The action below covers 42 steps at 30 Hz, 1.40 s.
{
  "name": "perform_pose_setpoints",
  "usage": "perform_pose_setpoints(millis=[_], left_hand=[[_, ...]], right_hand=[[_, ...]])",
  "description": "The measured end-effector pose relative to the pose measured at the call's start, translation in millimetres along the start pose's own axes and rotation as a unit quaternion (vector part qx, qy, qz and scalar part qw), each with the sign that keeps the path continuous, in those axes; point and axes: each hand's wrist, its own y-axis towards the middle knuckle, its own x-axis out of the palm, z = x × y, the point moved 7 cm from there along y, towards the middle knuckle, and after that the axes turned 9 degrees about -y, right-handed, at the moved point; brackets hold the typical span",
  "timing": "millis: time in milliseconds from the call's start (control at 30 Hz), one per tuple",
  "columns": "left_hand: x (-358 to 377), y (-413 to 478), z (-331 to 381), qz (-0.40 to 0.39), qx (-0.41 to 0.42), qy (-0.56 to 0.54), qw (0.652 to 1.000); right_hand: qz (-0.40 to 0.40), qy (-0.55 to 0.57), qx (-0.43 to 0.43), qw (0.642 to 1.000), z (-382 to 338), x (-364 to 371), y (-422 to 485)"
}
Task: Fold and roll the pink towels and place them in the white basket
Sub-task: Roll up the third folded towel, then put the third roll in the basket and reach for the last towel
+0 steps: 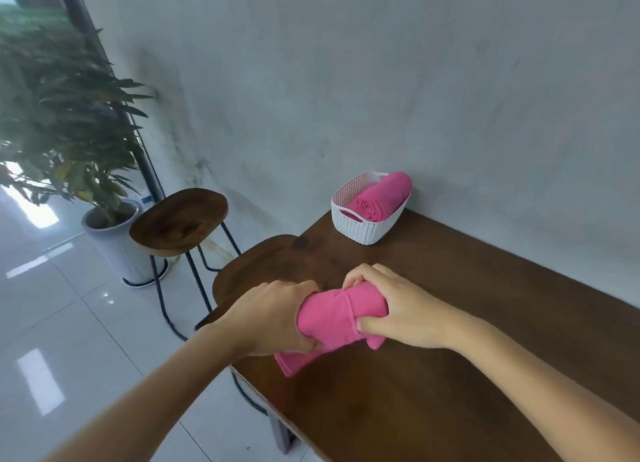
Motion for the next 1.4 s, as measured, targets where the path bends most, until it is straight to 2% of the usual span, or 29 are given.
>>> perform_pose_setpoints(millis=[133, 267, 467, 667, 867, 1000, 1400], left_hand=[[-5.7, 35.6, -26.6, 0.049, -0.04, 0.01, 0.998], [-8.3, 61.4, -54.7, 0.117, -0.101, -0.059, 0.986], [-40.5, 113.9, -80.8, 0.211, -0.143, -0.153, 0.955], [-85.9, 196.1, -88.4, 0.247, -0.138, -0.178, 0.942], [-101.7, 277.4, -79.1, 0.227, -0.135, -0.186, 0.946], [-95.5, 313.7, -66.0, 0.207, -0.091, -0.158, 0.961], [-56.5, 331.5, -72.5, 0.082, -0.03, -0.1, 0.991]], right_hand=[[0.052, 0.059, 0.041, 0.996, 54.2, -7.0, 24.4], [0.085, 0.038, 0.121, 0.988, 105.6, -2.1, 43.0], [0.078, -0.068, 0.233, 0.967, 158.5, 22.6, 56.9], [0.042, -0.142, 0.309, 0.94, 170.9, 47.5, 58.7], [0.035, -0.123, 0.353, 0.927, 168.4, 61.3, 57.9], [0.034, -0.101, 0.37, 0.923, 169.6, 62.9, 58.8], [0.033, -0.056, 0.405, 0.912, 168.9, 64.9, 61.6]])
